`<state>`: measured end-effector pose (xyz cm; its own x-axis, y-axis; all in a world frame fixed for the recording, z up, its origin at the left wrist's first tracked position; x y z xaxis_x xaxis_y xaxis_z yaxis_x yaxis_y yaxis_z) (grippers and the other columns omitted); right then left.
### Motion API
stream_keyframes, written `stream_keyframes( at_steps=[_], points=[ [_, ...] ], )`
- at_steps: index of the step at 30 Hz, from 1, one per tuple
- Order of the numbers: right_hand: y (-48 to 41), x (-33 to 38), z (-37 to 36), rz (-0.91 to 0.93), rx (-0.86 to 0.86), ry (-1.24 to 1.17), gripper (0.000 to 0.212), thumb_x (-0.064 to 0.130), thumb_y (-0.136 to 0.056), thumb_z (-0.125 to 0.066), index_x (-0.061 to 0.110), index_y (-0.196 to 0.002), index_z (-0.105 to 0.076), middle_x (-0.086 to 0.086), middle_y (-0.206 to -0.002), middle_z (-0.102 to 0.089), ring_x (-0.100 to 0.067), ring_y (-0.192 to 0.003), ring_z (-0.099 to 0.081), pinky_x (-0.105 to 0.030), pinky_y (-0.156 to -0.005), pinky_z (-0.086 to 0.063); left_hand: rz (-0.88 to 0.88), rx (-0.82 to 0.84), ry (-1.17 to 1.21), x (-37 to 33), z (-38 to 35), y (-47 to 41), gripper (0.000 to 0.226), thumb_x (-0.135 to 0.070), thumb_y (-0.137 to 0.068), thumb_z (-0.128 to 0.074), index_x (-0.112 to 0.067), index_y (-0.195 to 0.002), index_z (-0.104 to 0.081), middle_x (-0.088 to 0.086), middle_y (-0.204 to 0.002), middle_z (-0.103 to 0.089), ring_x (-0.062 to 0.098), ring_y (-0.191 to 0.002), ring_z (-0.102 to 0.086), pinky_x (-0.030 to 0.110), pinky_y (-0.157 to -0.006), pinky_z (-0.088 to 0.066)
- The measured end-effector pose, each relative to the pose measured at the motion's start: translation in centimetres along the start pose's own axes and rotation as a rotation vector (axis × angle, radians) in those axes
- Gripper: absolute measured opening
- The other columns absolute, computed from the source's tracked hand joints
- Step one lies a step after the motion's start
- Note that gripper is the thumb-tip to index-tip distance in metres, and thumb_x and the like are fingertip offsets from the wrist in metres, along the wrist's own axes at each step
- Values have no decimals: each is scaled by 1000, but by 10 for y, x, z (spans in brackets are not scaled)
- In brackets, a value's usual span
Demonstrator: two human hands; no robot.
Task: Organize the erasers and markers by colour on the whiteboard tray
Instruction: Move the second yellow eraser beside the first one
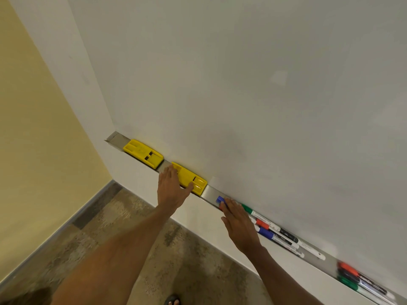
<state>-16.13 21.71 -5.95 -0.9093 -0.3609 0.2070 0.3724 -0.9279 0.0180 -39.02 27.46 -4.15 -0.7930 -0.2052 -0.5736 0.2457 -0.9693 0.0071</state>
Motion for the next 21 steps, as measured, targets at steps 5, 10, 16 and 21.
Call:
stream_keyframes(
  at_steps=[5,10,16,21],
  points=[
    [3,-2,-4,-45,52,-19,62,46,-98,-4,14,-133,-45,-9,-136,-54,-27,-126,-50,-39,-101,-38,10,42,-44,-1,-7,2,82,-52,-90,-48,0,-146,-18,17,-155,-21,30,-145,-15,41,-120,-8],
    [-11,17,4,-118,-15,-209,52,44,-98,-24,16,-141,-35,-6,-151,-33,-22,-139,-32,-38,-111,-33,-78,47,-137,-4,-12,2,75,-54,-94,-35,-6,-149,-17,13,-158,-14,27,-147,-10,40,-120,-4],
    [-46,59,8,-160,16,-430,52,26,-99,-37,12,-146,-20,-4,-155,-23,-19,-143,-21,-30,-114,-24,-235,52,-246,-5,-18,4,78,-57,-87,-4,-12,-148,-22,10,-156,-22,24,-147,-13,43,-118,-6],
    [-63,74,-2,-229,80,-512,54,26,-98,-41,11,-146,-21,-6,-155,-25,-20,-142,-24,-31,-115,-21,-221,96,-250,2,-17,-1,68,-50,-93,-10,-12,-149,-20,10,-157,-18,25,-147,-12,42,-119,-7]
  ],
)
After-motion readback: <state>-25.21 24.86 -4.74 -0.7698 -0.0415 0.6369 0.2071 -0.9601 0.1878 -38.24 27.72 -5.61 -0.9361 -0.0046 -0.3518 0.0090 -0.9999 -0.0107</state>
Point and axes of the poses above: each hand's wrist, its own y-axis away from the middle knuckle, its own z-axis out of the back of the hand, x = y × z, the point moved 6 cm from there along -y, towards the middle knuckle
